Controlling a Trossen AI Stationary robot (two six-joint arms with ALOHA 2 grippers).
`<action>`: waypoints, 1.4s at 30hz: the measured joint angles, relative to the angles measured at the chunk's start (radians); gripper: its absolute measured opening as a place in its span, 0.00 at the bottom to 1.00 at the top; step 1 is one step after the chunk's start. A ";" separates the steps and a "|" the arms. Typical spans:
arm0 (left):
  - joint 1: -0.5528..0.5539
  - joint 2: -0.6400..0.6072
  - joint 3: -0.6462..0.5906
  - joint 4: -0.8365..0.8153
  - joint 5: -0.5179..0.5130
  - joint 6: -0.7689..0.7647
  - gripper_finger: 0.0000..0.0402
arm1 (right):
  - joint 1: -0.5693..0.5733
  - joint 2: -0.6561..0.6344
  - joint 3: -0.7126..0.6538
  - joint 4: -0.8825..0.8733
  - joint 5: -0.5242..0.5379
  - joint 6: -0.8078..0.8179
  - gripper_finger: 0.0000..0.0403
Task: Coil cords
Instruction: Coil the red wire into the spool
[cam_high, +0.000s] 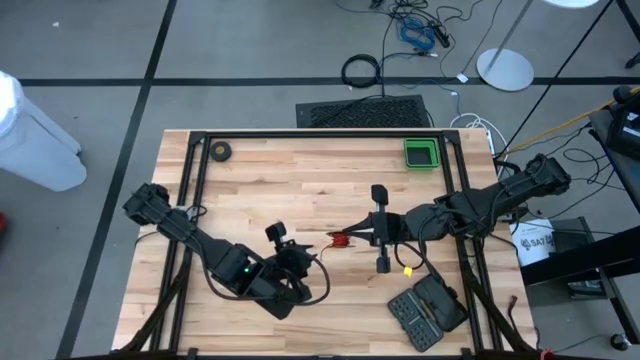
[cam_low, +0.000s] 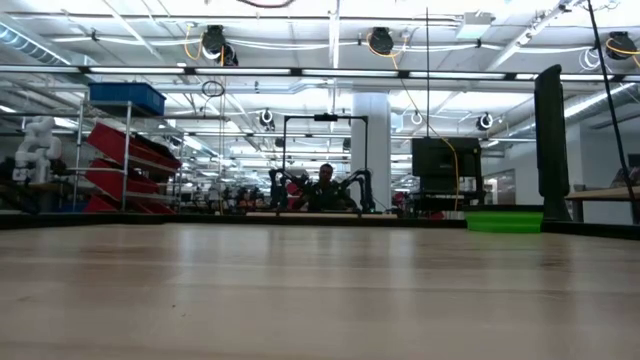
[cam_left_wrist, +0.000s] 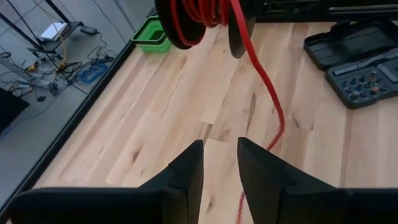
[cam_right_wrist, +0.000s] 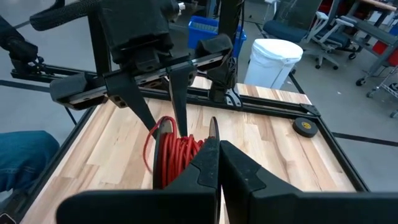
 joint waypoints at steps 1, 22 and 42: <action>-0.002 0.000 0.000 0.000 -0.001 0.000 0.26 | 0.000 0.000 0.000 0.000 0.000 0.000 0.00; -0.094 -0.002 0.077 -0.003 -0.272 0.108 0.26 | 0.005 -0.019 0.000 -0.003 0.001 -0.011 0.00; -0.105 0.072 0.076 0.389 -0.366 0.391 0.26 | 0.061 -0.167 0.000 -0.001 0.008 -0.079 0.00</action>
